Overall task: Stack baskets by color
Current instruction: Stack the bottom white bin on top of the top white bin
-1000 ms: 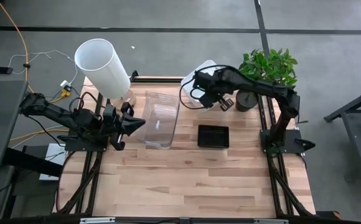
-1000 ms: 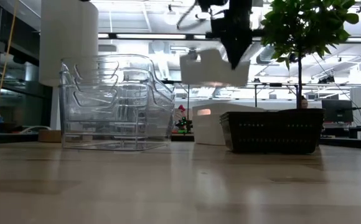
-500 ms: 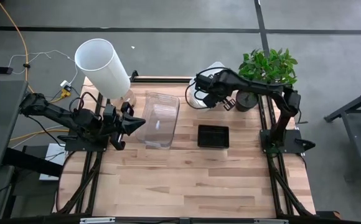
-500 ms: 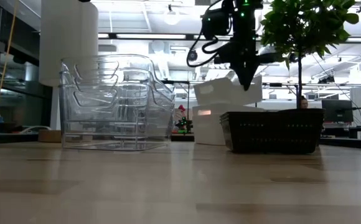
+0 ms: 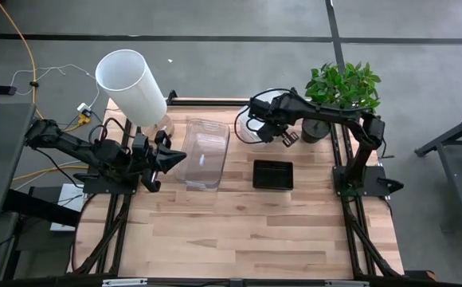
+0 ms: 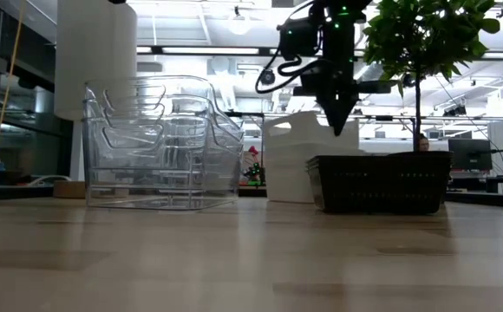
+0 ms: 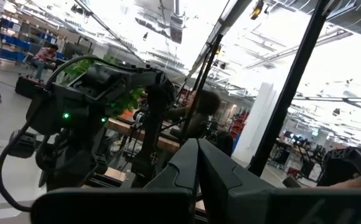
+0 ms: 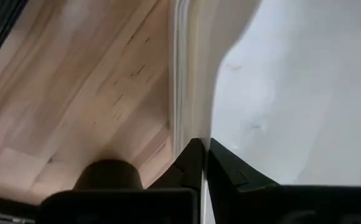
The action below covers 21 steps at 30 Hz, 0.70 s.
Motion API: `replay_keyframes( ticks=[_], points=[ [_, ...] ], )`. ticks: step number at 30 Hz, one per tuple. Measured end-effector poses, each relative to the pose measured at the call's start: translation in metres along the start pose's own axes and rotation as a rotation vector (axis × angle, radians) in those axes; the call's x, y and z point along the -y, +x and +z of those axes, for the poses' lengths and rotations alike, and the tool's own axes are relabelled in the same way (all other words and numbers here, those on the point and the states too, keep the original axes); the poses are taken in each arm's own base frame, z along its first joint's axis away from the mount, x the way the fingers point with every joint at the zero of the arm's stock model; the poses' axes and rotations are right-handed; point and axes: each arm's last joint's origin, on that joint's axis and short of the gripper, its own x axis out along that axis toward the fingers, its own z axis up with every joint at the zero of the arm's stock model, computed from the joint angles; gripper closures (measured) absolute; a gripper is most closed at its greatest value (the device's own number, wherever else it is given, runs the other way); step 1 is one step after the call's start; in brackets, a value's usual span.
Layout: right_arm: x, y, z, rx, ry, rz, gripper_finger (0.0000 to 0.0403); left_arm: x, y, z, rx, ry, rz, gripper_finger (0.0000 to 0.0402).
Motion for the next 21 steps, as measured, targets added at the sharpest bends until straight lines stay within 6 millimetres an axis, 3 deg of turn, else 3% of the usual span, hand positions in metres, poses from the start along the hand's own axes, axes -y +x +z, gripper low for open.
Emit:
replay_keyframes(
  ticks=[6,17,21],
  points=[
    [0.003,0.0,0.002,0.019,0.072,-0.025,0.0384,0.0,0.0,0.0,0.0,0.0,0.0,0.0401],
    [0.006,-0.009,0.002,0.005,0.171,-0.071,0.0203,0.0,0.0,0.0,-0.002,0.001,0.0,0.0401],
    [0.009,-0.025,-0.001,0.038,0.25,-0.078,0.0175,0.0,0.0,0.0,-0.003,0.002,0.0,0.0401]
  ],
)
